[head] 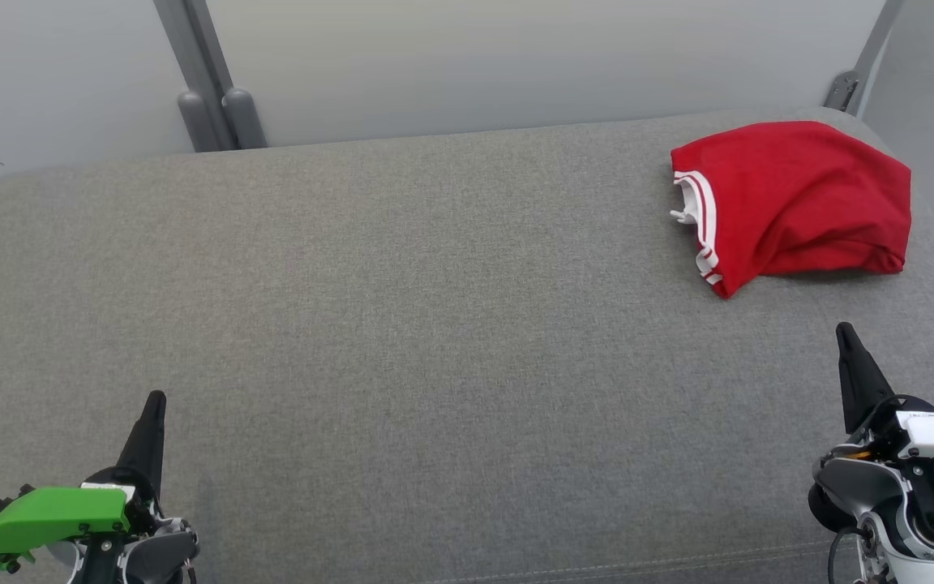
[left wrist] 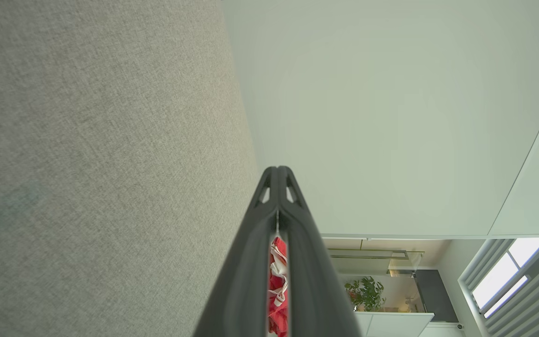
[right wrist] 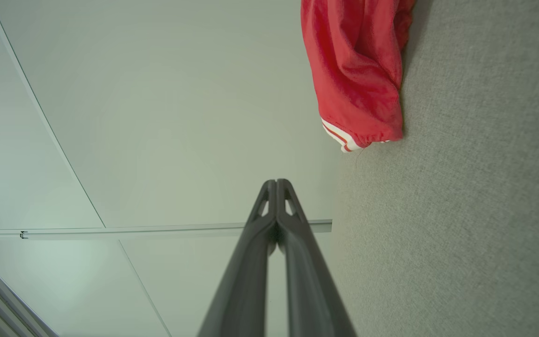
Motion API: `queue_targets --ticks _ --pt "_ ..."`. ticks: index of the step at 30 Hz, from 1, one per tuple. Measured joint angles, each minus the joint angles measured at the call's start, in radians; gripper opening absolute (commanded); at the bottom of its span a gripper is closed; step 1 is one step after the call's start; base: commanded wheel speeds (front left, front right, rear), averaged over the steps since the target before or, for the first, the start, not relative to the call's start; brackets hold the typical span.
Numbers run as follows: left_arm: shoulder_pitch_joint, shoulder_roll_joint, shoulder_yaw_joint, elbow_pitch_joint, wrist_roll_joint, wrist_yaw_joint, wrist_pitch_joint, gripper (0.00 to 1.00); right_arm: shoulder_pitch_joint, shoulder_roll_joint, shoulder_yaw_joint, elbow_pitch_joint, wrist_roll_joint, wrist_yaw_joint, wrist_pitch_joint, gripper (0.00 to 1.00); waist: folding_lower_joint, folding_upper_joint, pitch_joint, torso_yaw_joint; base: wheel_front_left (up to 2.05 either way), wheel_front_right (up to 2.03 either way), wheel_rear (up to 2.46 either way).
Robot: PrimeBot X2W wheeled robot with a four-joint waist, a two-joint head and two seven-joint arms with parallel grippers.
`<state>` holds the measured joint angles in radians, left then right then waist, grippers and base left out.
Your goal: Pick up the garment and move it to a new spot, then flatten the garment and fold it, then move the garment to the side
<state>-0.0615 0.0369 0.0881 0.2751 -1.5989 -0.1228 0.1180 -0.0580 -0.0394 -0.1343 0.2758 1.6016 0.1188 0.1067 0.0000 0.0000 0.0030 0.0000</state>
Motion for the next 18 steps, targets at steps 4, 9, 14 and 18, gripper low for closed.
queue_targets --ticks 4,9,14,18 --pt "0.000 0.000 0.000 0.000 0.000 0.000 0.000 0.00 0.000 0.000 0.000 0.000 0.000 0.000 0.000 0.00 0.0000 0.0000 0.000 0.000 0.00 0.00 0.00" --pt "0.000 0.000 0.000 0.000 0.000 0.000 0.000 0.00 0.000 0.000 0.000 0.000 0.000 0.000 0.000 0.00 0.0000 0.0000 0.000 0.000 0.00 0.00 0.00" --pt "0.000 0.000 0.000 0.000 0.000 0.000 0.000 0.00 0.000 0.000 0.000 0.000 0.000 0.000 0.000 0.00 0.0000 0.0000 0.000 0.000 0.00 0.00 0.00" --pt "0.000 0.000 0.000 0.000 0.000 0.000 0.000 0.00 0.000 0.000 0.000 0.000 0.000 0.000 0.000 0.00 0.0000 0.0000 0.000 0.000 0.00 0.00 0.00"
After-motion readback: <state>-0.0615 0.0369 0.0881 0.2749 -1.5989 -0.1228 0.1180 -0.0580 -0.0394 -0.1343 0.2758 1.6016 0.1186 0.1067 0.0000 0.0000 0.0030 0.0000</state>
